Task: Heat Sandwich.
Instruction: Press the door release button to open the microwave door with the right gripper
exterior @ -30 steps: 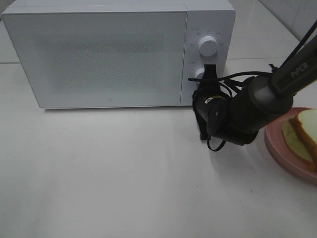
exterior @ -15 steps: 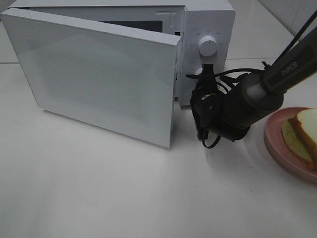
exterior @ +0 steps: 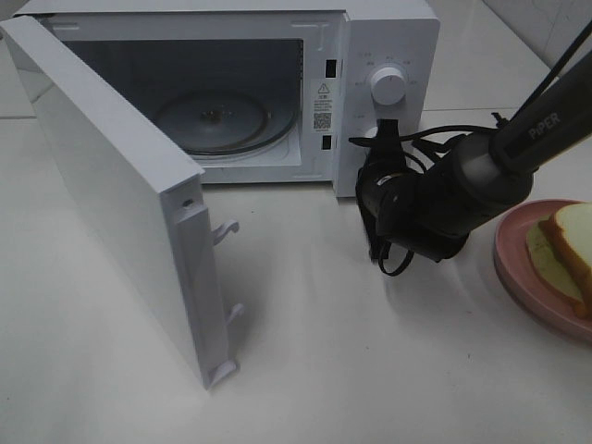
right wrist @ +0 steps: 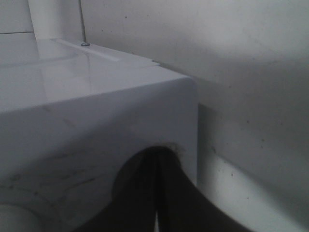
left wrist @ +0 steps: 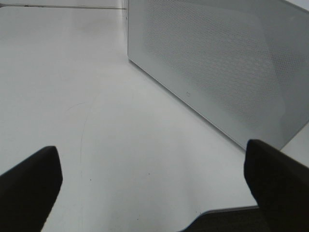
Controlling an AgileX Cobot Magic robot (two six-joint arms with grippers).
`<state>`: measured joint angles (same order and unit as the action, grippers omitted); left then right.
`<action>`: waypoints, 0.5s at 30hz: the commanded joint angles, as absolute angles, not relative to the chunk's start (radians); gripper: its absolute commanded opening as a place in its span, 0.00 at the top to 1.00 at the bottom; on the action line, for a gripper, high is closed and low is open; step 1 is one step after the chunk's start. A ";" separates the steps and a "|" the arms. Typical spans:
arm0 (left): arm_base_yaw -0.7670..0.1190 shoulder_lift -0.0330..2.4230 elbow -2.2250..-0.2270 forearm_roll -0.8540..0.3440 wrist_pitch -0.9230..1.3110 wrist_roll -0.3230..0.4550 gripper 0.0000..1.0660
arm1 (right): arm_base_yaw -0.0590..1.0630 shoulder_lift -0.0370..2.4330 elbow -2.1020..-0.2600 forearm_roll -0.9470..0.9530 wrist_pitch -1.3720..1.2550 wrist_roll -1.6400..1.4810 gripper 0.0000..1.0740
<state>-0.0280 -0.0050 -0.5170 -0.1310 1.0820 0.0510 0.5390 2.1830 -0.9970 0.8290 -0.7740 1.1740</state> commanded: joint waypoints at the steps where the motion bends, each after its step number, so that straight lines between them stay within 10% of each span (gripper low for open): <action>1: -0.024 -0.022 -0.514 -0.126 1.068 0.051 0.09 | 0.491 2.158 -1.036 0.746 -0.921 1.195 1.00; 15: -0.024 -0.022 -0.514 -0.126 1.068 0.051 0.09 | 0.540 2.063 -0.878 0.745 -0.853 1.267 1.00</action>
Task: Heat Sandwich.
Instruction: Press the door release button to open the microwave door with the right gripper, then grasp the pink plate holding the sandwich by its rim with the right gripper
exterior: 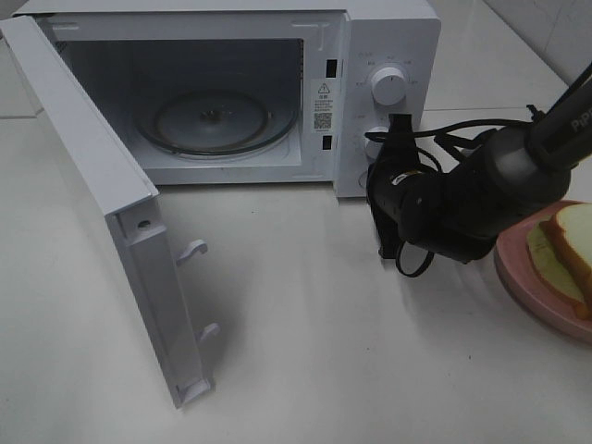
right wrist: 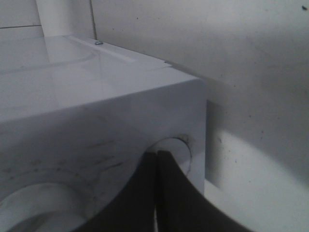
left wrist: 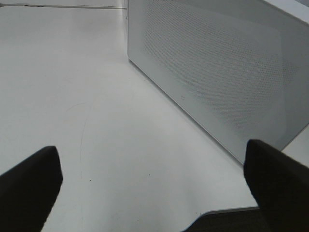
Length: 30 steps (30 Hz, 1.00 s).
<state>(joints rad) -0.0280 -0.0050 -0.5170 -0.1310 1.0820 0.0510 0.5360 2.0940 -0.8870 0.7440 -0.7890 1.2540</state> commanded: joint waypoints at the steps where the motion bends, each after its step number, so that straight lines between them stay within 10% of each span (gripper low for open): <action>1: -0.024 -0.022 -0.514 -0.126 1.068 0.051 0.09 | 0.552 2.049 -0.852 0.745 -0.853 1.287 1.00; 30: -0.024 -0.022 -0.514 -0.126 1.068 0.051 0.09 | 0.617 1.638 -0.597 0.477 -0.489 1.023 0.98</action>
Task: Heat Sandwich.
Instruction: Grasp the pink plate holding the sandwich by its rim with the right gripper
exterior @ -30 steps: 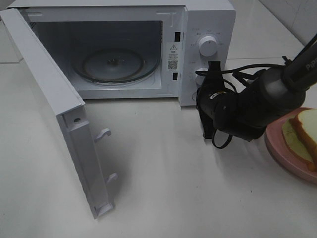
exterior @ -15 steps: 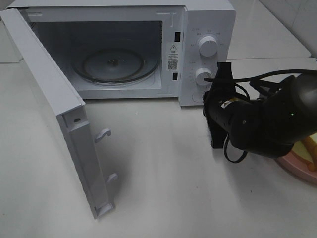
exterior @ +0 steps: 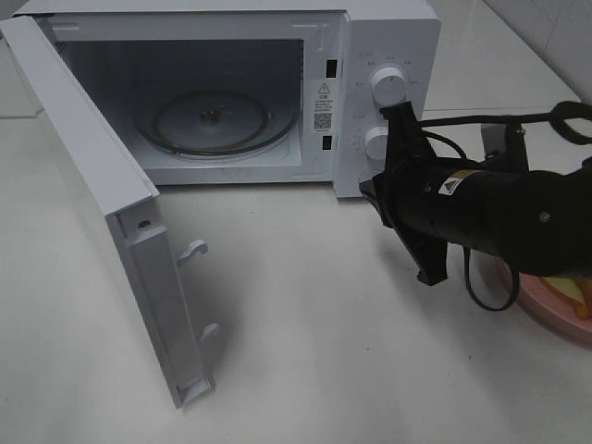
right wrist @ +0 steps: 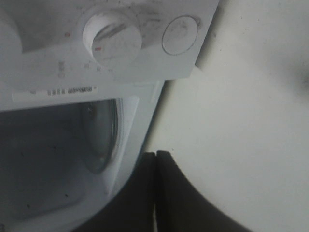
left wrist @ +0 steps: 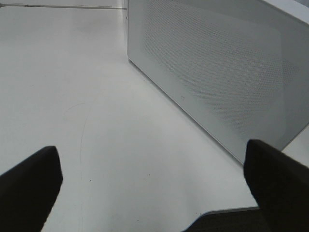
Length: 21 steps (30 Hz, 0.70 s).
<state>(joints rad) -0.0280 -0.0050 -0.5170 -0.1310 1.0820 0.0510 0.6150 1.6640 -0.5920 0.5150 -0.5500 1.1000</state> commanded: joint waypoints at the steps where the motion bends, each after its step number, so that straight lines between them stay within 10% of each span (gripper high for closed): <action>1: -0.024 -0.022 -0.514 -0.126 1.068 0.051 0.09 | 0.617 1.616 -0.597 0.464 -0.437 0.938 0.97; 21: -0.024 -0.022 -0.514 -0.126 1.068 0.052 0.09 | 0.617 1.480 -0.655 0.452 0.086 0.128 0.95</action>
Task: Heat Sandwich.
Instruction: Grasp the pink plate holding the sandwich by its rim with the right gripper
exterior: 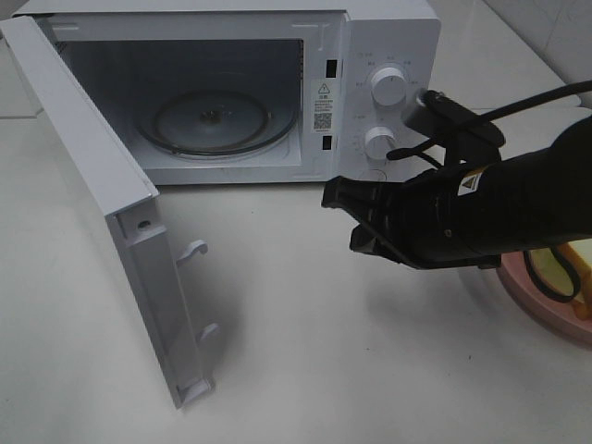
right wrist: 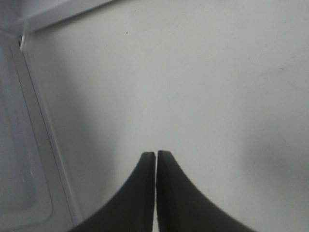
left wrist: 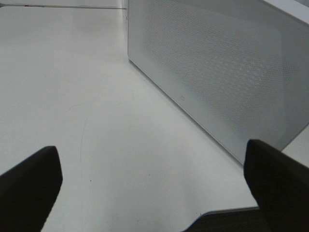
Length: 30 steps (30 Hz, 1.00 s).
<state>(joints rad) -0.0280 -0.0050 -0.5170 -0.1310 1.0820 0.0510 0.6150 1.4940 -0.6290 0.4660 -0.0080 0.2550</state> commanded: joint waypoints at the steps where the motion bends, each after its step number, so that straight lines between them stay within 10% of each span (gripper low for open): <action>1: -0.024 -0.022 -0.514 -0.126 1.068 0.051 0.09 | 0.617 1.480 -0.661 0.452 0.109 0.097 0.95; 19: -0.024 -0.022 -0.514 -0.126 1.068 0.051 0.09 | 0.548 1.473 -0.830 0.230 0.591 -0.135 0.86; 23: -0.024 -0.022 -0.514 -0.126 1.068 0.051 0.09 | 0.511 1.473 -0.845 0.178 0.640 -0.100 0.68; 30: -0.024 -0.022 -0.514 -0.126 1.068 0.051 0.09 | 0.412 1.473 -0.864 0.064 0.689 -0.095 0.04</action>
<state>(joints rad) -0.0280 -0.0050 -0.5170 -0.1310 1.0820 0.0510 0.4310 1.4800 -0.8570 0.0860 0.6790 -0.1030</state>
